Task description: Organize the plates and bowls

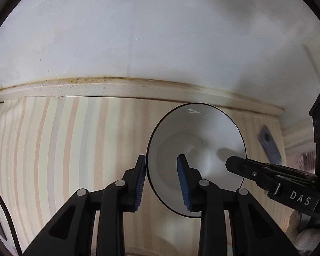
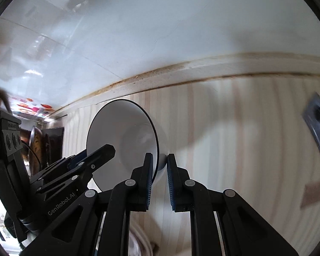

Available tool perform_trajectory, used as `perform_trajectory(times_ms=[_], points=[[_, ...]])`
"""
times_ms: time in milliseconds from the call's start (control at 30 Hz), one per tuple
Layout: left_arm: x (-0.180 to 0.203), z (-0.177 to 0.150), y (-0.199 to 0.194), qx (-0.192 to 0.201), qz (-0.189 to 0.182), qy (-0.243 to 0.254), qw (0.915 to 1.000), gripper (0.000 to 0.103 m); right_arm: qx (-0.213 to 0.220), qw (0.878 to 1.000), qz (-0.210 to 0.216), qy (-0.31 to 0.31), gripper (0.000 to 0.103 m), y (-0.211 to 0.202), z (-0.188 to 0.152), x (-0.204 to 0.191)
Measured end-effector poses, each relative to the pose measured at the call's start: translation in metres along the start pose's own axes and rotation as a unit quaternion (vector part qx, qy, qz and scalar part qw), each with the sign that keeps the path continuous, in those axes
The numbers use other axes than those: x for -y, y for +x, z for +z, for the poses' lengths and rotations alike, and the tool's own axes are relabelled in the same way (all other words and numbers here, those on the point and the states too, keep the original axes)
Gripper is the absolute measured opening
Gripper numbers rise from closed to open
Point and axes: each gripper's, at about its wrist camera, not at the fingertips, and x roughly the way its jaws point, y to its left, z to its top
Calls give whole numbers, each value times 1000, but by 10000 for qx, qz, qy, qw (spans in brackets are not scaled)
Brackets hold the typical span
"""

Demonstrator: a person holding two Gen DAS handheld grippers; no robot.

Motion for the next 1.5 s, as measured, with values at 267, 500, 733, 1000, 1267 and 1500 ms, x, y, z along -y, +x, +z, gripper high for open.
perform_trajectory(times_ms=[267,500,733,1000,1267,1500], points=[[62,-59,-60,51,-369,632,9973,27,263,9993,-151,200,15,-97,-93,25],[94,-118,-68,-212,-532,1025,9931,27,232,9983,-298,442,15,-130,-170,49],[102,-154,-59,-499,-468,1180,9907,27,-33,9973,-279,681,15,-111,-219,68],[104,-177,-40,-719,-230,1317,9884,27,-202,9963,-318,771,15,-88,-231,79],[109,-180,-28,-775,-113,1388,9872,27,-306,9955,-380,813,15,-77,-232,88],[111,-181,-23,-763,7,1405,9871,27,-409,9955,-464,716,16,-71,-224,86]])
